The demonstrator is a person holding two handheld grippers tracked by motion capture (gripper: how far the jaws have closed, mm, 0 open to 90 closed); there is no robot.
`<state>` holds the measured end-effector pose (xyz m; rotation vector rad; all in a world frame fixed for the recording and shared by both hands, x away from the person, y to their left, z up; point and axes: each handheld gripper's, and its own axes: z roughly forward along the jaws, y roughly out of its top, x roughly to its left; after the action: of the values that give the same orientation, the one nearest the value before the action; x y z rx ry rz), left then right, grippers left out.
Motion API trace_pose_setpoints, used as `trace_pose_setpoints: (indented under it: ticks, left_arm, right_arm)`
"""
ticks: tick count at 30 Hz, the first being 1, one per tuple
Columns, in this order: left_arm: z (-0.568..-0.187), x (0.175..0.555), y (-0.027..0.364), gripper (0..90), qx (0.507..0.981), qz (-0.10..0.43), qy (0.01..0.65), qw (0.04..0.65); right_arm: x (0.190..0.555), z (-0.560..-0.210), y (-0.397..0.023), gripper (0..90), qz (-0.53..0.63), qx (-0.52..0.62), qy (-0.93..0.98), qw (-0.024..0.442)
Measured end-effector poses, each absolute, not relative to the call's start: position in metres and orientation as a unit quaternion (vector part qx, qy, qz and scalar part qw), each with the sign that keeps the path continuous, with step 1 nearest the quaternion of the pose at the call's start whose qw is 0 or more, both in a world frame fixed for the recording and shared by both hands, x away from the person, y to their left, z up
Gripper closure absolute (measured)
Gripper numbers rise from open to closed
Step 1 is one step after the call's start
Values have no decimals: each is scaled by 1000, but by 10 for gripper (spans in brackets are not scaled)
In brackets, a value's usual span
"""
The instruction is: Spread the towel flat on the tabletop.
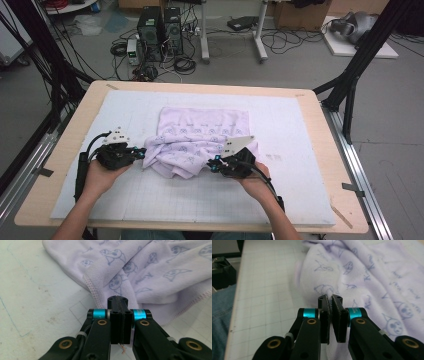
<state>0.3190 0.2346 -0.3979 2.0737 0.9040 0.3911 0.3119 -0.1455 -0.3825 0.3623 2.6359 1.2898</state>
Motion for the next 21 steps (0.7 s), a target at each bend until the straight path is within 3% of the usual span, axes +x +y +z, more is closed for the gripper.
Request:
trace_pose_setpoints:
  ticks: [11, 13, 15, 21]
  left_arm:
    - [-394, 313, 228, 863, 823, 146, 344, 427]
    - [-393, 311, 223, 776, 824, 128, 334, 439]
    - [-393, 308, 215, 684, 829, 120, 321, 441]
    - [-410, 301, 187, 492, 859, 95, 283, 415]
  right_arm:
    - [300, -339, -180, 855, 463, 124, 871, 111]
    - [300, -341, -181, 843, 452, 128, 877, 102]
    - [304, -350, -181, 745, 429, 140, 885, 113]
    - [318, -379, -197, 683, 423, 188, 882, 86]
